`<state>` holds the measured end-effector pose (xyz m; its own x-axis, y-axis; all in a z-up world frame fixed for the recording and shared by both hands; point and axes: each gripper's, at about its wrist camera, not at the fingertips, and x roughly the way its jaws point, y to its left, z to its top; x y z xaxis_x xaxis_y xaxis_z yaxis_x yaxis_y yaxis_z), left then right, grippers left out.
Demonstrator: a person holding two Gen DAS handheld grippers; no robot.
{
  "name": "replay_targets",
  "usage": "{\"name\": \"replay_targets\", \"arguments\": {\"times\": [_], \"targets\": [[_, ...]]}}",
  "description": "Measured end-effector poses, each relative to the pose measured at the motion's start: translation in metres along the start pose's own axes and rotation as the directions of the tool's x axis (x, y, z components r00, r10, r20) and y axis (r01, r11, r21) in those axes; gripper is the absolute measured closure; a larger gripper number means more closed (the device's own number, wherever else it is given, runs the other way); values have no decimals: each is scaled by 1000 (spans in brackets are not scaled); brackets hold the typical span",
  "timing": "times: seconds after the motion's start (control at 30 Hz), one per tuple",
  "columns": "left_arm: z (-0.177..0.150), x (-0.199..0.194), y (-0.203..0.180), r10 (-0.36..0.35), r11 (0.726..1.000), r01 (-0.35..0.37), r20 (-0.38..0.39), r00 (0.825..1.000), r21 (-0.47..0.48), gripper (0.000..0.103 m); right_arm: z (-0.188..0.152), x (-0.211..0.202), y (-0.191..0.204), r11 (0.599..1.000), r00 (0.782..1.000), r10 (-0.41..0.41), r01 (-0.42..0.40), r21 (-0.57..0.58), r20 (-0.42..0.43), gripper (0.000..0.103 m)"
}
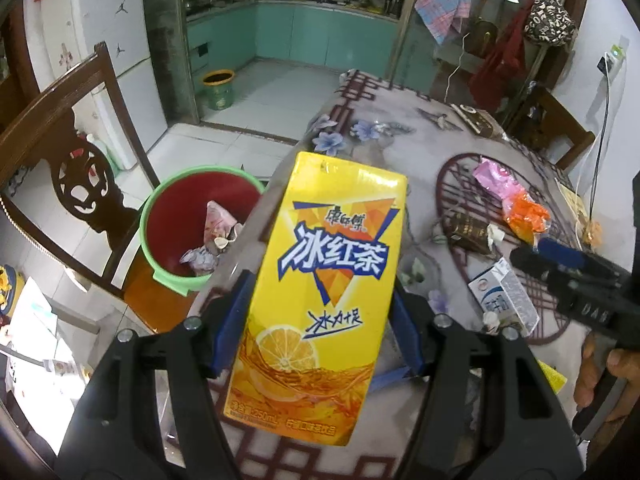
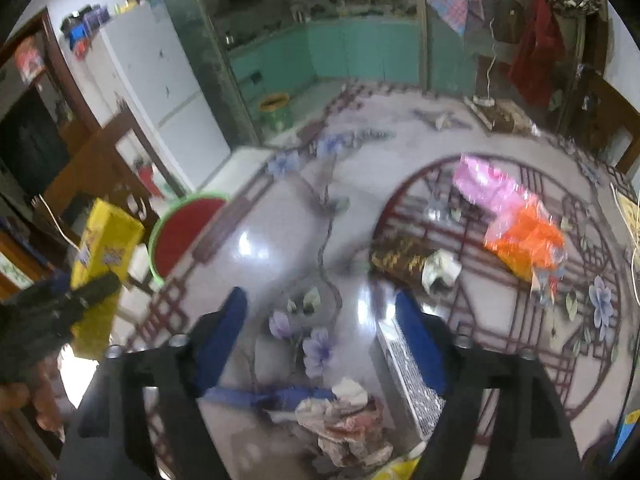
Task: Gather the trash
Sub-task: 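Grasp the brown cigarette pack with the right tool while left tool holds the carton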
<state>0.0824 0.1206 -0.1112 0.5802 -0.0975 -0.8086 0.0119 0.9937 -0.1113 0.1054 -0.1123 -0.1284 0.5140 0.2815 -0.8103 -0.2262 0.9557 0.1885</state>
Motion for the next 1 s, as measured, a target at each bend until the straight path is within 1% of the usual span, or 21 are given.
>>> {"name": "replay_targets", "arguments": {"times": [0.1,0.2,0.27,0.37,0.4,0.43,0.5,0.57,0.63,0.67,0.7,0.77,0.8,0.83,0.9,1.0], "targets": [[-3,3,5,-6,1000,6,-14,1000,2,41,-12,17,2,1000,997,10,-8,17,-77,28],[-5,6,8,-9,1000,9,-23,1000,4,41,-20,26,10,1000,995,4,-4,1,-103,28],[-4,5,12,-9,1000,9,-24,1000,5,41,-19,28,8,1000,996,-29,27,-15,-90,28],[-4,3,19,1,1000,-1,-23,1000,-1,41,-3,27,-8,992,991,-127,126,-28,-30,27],[-4,4,21,3,1000,-3,-25,1000,-5,41,4,31,-15,986,987,-159,158,-47,-22,25],[-4,5,23,5,1000,-5,-28,1000,-9,41,14,42,-21,976,979,-200,195,-93,-42,18],[-3,7,26,3,1000,-4,-36,999,-13,41,25,65,-30,960,964,-237,214,-183,-119,18],[-3,7,25,0,1000,-1,-36,999,-9,41,31,82,-37,937,951,-278,237,-256,-137,18],[-4,6,25,-2,1000,2,-36,999,-6,41,33,101,-44,925,936,-291,222,-307,-199,18],[-4,7,26,-2,1000,2,-37,999,-7,41,32,114,-49,918,924,-301,213,-334,-237,19],[-4,6,26,-2,1000,2,-37,999,-8,41,32,124,-53,909,914,-318,219,-354,-251,20],[-5,6,27,2,1000,-2,-40,999,-11,41,30,140,-62,906,899,-333,223,-359,-285,30],[-5,6,28,4,1000,-4,-41,999,-13,41,28,146,-68,914,890,-332,222,-341,-311,44],[-5,6,29,5,1000,-6,-41,999,-15,41,29,145,-73,932,901,-302,210,-295,-311,70],[-6,5,33,11,1000,-12,-42,999,-22,41,31,140,-78,943,902,-293,217,-254,-318,74],[-4,6,38,17,999,-18,-38,999,-28,41,35,120,-77,957,930,-259,211,-198,-260,77]]}}
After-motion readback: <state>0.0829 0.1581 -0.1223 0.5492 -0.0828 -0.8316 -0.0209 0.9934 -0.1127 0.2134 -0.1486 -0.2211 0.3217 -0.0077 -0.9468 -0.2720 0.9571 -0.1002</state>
